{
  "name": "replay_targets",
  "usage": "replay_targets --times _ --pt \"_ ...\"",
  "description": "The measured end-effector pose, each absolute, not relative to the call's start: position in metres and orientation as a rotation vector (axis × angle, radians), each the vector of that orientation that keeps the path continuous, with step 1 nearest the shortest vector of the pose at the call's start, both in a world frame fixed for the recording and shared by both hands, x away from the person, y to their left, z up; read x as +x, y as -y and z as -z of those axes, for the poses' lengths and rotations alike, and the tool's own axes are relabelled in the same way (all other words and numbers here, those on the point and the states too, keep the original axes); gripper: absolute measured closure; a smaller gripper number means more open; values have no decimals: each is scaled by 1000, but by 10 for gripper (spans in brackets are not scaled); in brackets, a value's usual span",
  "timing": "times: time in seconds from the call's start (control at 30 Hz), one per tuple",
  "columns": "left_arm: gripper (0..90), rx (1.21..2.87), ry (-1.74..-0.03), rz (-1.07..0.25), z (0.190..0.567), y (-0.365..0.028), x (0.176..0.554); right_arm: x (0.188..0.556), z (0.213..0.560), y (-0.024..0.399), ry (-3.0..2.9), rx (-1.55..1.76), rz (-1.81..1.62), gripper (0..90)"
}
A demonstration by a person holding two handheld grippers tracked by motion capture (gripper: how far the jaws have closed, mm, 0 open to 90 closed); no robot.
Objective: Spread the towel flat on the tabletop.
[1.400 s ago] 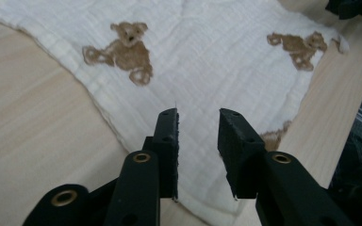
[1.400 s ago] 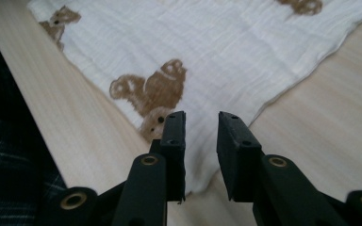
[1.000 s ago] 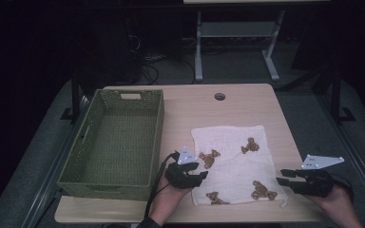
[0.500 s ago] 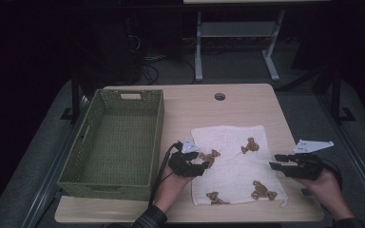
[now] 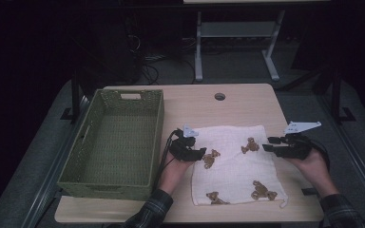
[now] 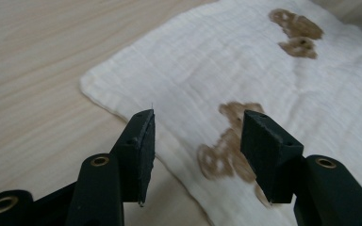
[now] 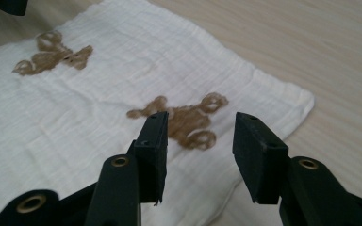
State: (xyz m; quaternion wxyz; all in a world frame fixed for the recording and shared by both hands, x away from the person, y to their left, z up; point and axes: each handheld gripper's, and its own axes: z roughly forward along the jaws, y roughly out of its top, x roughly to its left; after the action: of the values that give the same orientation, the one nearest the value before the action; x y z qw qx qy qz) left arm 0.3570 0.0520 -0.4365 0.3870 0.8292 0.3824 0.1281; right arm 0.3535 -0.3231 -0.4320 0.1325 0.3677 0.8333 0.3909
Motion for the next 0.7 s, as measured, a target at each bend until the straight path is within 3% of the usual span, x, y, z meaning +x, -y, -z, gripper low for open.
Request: replay_targets --times 0.37,0.7 --pt "475 2061 -1081 -442 443 -55 402 401 432 317 -2386 1059 -1091 624" --pt "520 2115 -1140 -510 463 -52 437 445 451 329 -2322 1191 -1028 676"
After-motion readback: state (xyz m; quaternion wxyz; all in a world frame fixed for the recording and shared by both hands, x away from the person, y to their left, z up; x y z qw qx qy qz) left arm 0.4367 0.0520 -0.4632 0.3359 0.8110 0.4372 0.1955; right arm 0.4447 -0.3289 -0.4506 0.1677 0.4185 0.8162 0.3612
